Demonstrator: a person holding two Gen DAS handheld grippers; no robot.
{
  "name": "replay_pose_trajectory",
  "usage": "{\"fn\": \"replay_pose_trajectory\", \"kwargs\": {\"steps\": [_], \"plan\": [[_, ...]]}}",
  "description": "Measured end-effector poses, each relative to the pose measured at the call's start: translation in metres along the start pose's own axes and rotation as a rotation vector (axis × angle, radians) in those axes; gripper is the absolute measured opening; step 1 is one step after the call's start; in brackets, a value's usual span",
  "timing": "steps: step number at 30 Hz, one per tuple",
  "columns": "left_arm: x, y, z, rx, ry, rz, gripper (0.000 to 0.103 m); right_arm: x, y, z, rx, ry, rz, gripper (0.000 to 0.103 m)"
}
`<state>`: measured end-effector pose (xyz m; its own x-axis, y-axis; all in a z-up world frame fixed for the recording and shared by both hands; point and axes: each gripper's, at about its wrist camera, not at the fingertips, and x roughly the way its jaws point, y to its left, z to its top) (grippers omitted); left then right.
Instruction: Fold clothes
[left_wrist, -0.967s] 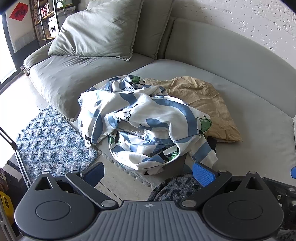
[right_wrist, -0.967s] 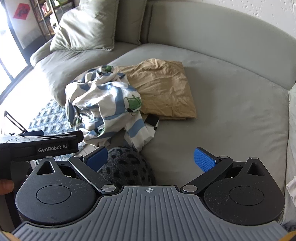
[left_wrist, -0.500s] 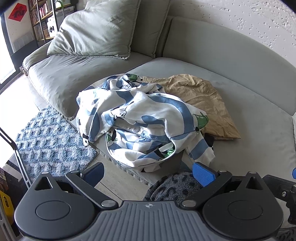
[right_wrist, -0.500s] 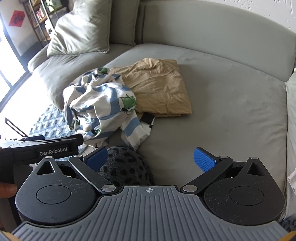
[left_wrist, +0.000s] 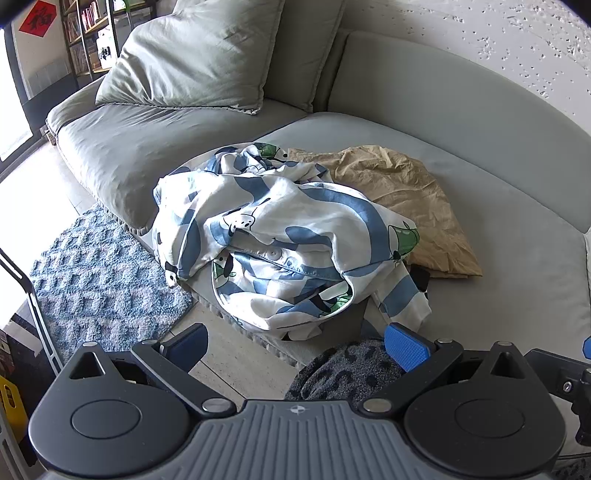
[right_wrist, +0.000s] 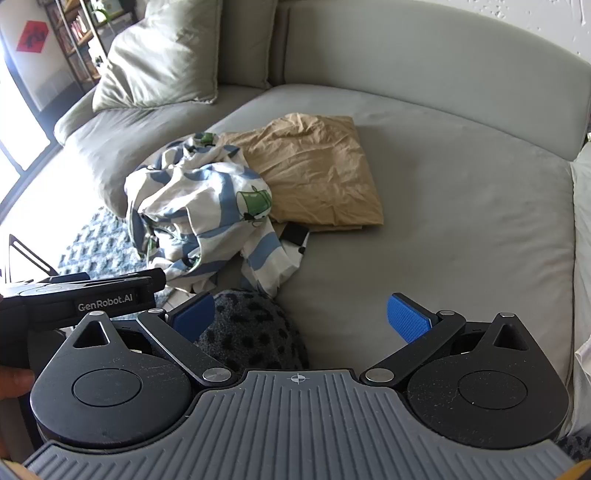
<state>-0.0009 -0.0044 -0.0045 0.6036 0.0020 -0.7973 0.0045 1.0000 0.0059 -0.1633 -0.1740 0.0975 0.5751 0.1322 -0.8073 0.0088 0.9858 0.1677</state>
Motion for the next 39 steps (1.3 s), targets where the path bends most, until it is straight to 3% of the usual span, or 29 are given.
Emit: {"fn": "replay_pose_trajectory", "kwargs": {"steps": [39], "plan": [[0.005, -0.003, 0.001, 0.008, 0.012, -0.01, 0.102, 0.006, -0.015, 0.003, 0.048, -0.002, -0.011, 0.102]]}}
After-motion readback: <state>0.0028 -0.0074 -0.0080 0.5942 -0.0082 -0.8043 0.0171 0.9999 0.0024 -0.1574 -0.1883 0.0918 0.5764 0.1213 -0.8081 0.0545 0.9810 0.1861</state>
